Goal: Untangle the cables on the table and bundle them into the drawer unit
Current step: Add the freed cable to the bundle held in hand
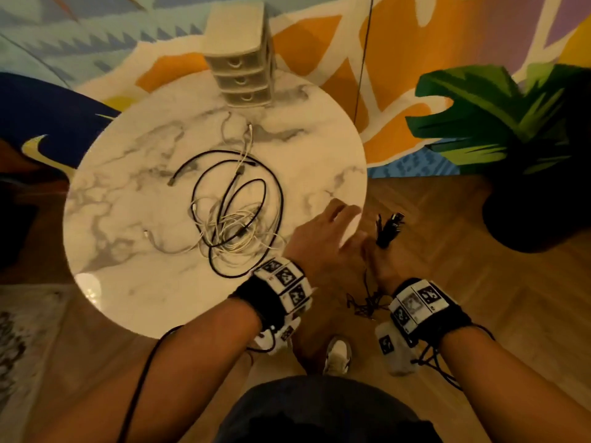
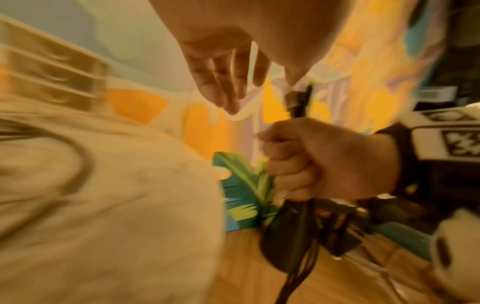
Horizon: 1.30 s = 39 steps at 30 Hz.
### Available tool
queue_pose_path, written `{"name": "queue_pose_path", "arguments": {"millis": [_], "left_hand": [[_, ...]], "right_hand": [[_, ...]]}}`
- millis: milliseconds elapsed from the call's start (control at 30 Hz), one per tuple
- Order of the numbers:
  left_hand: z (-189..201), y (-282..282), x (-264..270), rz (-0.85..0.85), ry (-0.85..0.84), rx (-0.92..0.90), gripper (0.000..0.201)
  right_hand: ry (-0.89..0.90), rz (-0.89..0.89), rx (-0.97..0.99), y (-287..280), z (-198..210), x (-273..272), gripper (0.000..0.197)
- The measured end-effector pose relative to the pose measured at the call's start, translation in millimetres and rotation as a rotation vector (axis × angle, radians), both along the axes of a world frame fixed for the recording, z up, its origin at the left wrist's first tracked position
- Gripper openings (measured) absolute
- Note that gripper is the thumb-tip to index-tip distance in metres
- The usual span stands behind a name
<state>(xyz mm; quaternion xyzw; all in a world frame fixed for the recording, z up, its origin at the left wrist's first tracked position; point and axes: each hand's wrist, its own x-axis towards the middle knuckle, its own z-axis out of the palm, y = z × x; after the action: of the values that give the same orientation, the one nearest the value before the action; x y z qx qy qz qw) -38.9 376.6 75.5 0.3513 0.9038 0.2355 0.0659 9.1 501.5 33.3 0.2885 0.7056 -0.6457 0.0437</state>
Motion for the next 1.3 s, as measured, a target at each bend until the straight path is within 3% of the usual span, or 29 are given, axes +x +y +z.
{"name": "queue_pose_path", "arguments": {"millis": [33, 100, 167, 233, 300, 367, 500, 733, 833, 900, 1033, 1167, 1300], "left_hand": [[-8, -29, -6, 0.055, 0.019, -0.011, 0.034], [-26, -89, -17, 0.157, 0.059, -0.021, 0.032], [-43, -146, -28, 0.314, 0.055, -0.079, 0.027], [-55, -202, -40, 0.502, -0.029, -0.200, 0.029], [-64, -245, -51, 0.618, -0.171, -0.363, 0.045], [-74, -274, -59, 0.607, -0.281, -0.503, 0.052], [-95, -284, -56, 0.446, -0.305, -0.658, 0.038], [-102, -276, -48, 0.478, -0.354, -0.592, 0.034], [-88, -273, -47, 0.402, -0.367, -0.637, 0.033], [-70, -270, -46, 0.295, -0.288, -0.560, 0.036], [-9, -250, -37, 0.178, -0.107, -0.216, 0.013], [36, -248, -41, 0.287, -0.085, 0.093, 0.004], [77, -270, -71, 0.499, 0.132, 0.344, 0.014]], "right_hand": [[-0.011, -0.023, -0.069, -9, 6, -7, 0.008], [-0.022, -0.019, -0.119, -23, -5, -18, 0.033], [0.001, 0.029, -0.151, -37, -14, -27, 0.038], [0.007, 0.098, -0.154, -60, -10, -37, 0.035], [0.026, 0.132, -0.183, -80, -10, -42, 0.035], [0.005, 0.169, -0.178, -97, -16, -46, 0.042], [-0.071, 0.246, -0.135, -117, -25, -44, 0.050], [-0.160, 0.341, -0.037, -163, -32, -46, 0.054], [-0.223, 0.351, -0.051, -181, -27, -48, 0.051], [-0.225, 0.346, -0.068, -189, -24, -48, 0.052], [-0.172, 0.255, -0.126, -199, -16, -57, 0.047], [-0.116, 0.139, -0.140, -198, -2, -82, 0.039], [-0.069, -0.004, -0.118, -188, 5, -114, 0.031]]}}
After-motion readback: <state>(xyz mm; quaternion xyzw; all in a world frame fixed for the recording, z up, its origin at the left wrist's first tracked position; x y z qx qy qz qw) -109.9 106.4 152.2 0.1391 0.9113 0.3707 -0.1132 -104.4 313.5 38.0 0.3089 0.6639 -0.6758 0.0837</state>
